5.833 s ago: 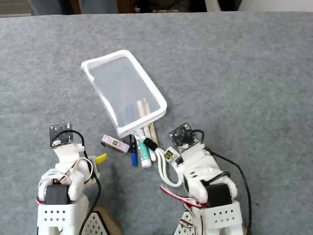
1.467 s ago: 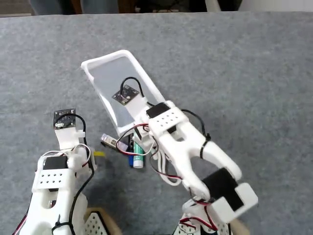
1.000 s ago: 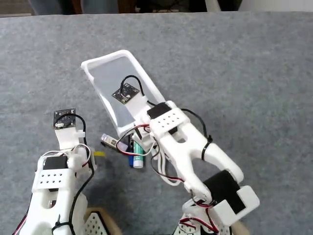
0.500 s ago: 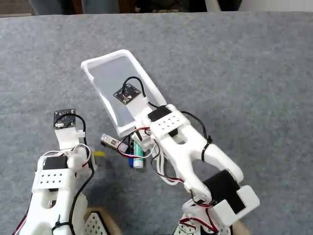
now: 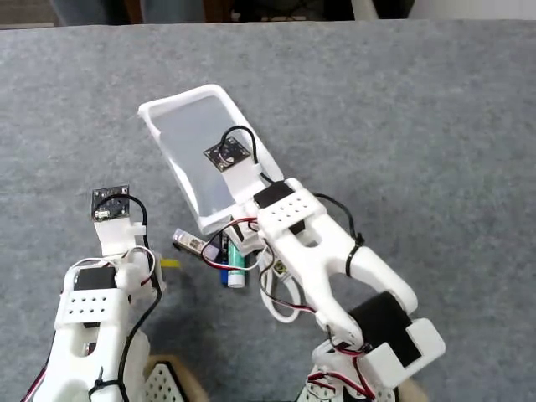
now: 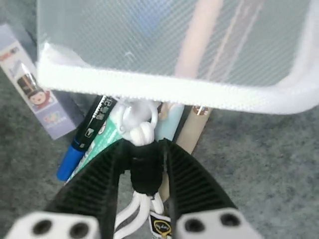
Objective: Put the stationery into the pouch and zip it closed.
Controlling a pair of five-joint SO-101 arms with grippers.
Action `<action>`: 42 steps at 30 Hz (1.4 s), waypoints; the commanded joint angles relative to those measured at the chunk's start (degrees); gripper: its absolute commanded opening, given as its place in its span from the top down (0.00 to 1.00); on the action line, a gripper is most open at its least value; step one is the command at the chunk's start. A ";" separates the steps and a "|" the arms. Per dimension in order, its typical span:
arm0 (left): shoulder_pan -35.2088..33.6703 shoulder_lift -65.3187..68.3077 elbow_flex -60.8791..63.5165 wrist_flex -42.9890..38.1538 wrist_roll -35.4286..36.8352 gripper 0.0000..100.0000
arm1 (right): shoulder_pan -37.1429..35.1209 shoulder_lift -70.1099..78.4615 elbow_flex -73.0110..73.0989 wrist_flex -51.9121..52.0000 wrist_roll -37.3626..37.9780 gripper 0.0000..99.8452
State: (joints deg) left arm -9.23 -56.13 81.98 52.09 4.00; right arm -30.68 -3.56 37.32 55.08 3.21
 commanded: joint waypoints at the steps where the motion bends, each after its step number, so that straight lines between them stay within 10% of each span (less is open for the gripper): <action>1: 0.22 0.18 -0.31 -1.05 -0.62 0.69 | -0.18 -2.33 -0.31 -0.53 -0.53 0.99; 15: 0.22 -0.35 -1.80 1.49 -0.26 0.69 | -0.44 -27.91 -4.44 7.03 4.40 0.99; 31: 0.22 -0.35 -37.58 31.47 8.09 0.56 | -12.75 -34.51 -17.98 16.97 4.66 0.99; 42: 0.22 -1.05 -38.55 29.01 8.09 0.56 | -12.75 -33.80 -19.12 18.55 4.57 0.99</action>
State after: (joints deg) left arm -9.14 -56.13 45.93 81.63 11.47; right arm -42.73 -37.49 20.88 73.45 7.60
